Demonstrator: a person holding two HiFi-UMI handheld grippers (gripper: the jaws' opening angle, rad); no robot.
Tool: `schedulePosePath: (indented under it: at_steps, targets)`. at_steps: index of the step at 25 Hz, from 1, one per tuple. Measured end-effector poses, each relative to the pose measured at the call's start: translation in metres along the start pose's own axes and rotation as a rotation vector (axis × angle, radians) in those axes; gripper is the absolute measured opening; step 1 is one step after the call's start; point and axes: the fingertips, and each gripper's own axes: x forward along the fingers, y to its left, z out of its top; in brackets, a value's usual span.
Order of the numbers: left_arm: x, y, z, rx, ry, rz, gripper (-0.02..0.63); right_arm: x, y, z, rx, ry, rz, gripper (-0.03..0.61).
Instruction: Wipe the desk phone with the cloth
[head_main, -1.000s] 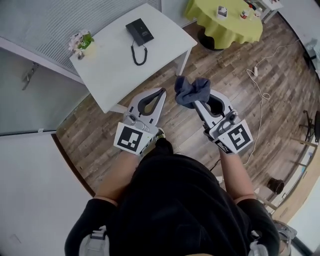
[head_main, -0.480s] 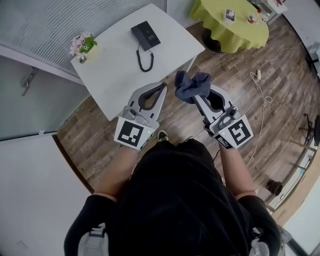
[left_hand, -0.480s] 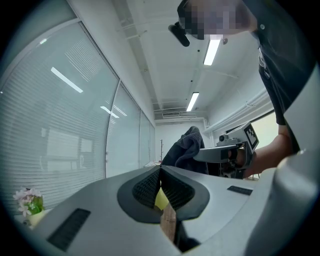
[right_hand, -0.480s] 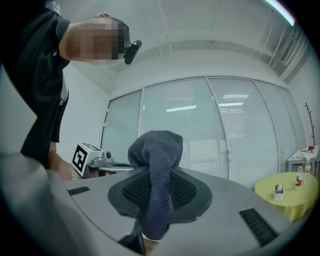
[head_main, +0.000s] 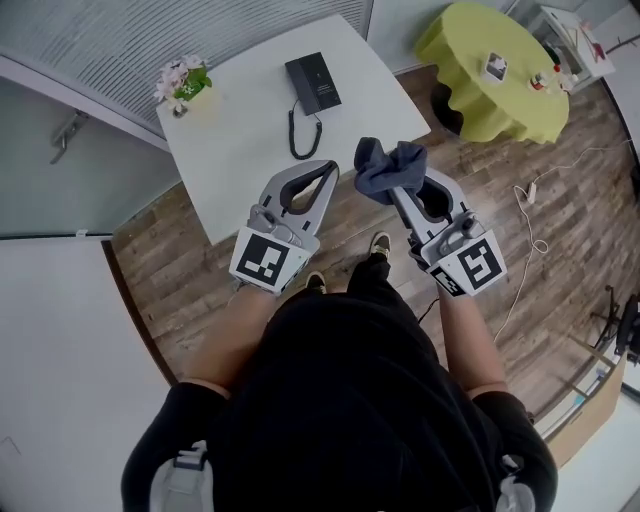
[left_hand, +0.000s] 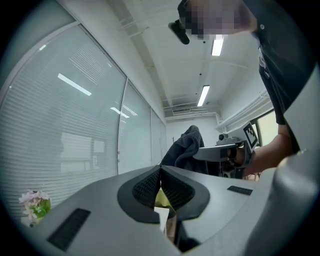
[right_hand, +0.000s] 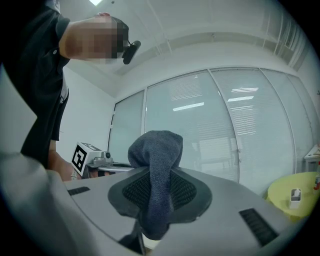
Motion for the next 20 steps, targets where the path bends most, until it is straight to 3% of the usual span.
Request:
schedulePosePath:
  at_steps: [10, 20]
  targets:
    - [0.081, 0.027, -0.006, -0.006, 0.045, 0.208, 0.011, 0.027, -0.102, -0.006, 0.02, 0.009, 0.204, 0.092]
    - [0.116, 0.037, -0.02, -0.021, 0.078, 0.349, 0.011, 0.041, -0.154, -0.029, 0.058, 0.048, 0.339, 0.092]
